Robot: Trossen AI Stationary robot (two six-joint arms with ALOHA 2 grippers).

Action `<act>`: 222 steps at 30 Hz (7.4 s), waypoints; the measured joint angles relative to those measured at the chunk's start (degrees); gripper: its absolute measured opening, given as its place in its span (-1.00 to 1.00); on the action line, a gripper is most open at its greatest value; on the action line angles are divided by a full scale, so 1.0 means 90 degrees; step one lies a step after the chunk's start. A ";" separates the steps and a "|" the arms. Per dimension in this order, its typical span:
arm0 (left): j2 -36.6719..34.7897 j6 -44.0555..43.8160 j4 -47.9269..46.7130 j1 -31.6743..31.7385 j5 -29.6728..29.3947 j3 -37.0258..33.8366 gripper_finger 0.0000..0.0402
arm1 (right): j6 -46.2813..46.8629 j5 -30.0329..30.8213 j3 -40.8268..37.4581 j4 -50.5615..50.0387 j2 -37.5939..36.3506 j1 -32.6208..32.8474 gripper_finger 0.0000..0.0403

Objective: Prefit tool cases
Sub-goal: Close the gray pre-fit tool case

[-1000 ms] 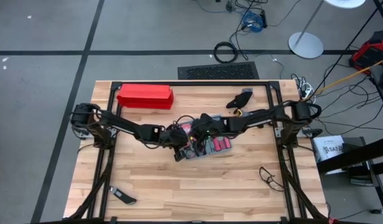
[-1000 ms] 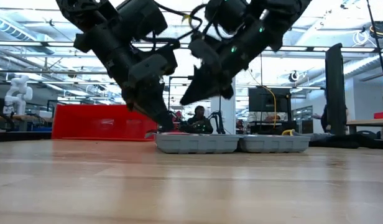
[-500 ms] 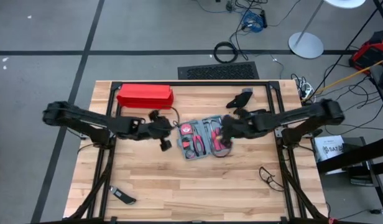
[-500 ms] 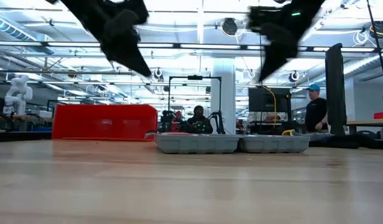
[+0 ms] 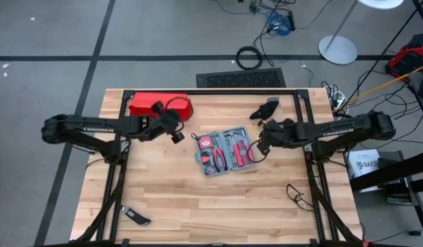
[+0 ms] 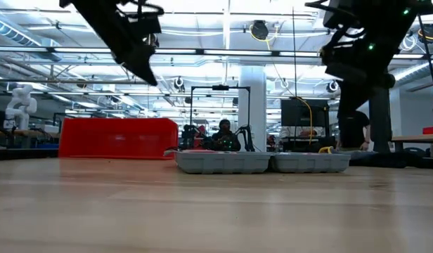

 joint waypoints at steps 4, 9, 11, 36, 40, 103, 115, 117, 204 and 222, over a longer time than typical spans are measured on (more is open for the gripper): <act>0.0009 -0.0158 -0.0148 0.0443 0.0318 -0.0077 -1.00 | -0.0234 -0.0006 -0.0013 0.0135 0.0026 -0.0185 -1.00; 0.0019 -0.0473 -0.0181 0.0646 0.0928 -0.0310 -1.00 | -0.0582 -0.0315 -0.0014 0.0621 0.0030 -0.0229 -1.00; 0.0022 -0.0516 -0.0188 0.0639 0.1030 -0.0352 -1.00 | -0.0768 -0.0387 -0.0014 0.0771 0.0030 -0.0224 -1.00; 0.1363 -0.0225 0.0771 0.1783 0.3228 -0.0393 -1.00 | -0.2520 -0.2936 -0.0012 0.1872 0.1774 -0.2531 -1.00; 0.1967 -0.0339 0.0652 0.1939 0.4118 -0.0393 -1.00 | -0.2543 -0.3568 -0.0012 0.1970 0.2109 -0.2540 -1.00; 0.1898 -0.0703 0.1624 0.1038 0.4921 -0.0321 -1.00 | -0.1921 -0.3769 -0.0026 0.2964 0.2329 -0.1412 -1.00; 0.1882 -0.0850 0.2072 0.0995 0.4982 -0.0296 -1.00 | -0.1941 -0.3785 0.0014 0.3694 0.2330 -0.1412 -1.00; 0.1885 -0.0850 0.2102 0.0982 0.4982 -0.0296 -1.00 | -0.1974 -0.3801 0.0014 0.3798 0.2327 -0.1411 -1.00; 0.3196 -0.0717 0.0480 0.0736 0.5419 0.0643 -1.00 | -0.1303 -0.2989 -0.0075 0.2787 0.2555 -0.0790 -1.00; 0.3184 -0.0529 -0.0029 0.0565 0.5399 0.1118 -1.00 | -0.1416 -0.2990 -0.0077 0.2799 0.2555 -0.0793 -1.00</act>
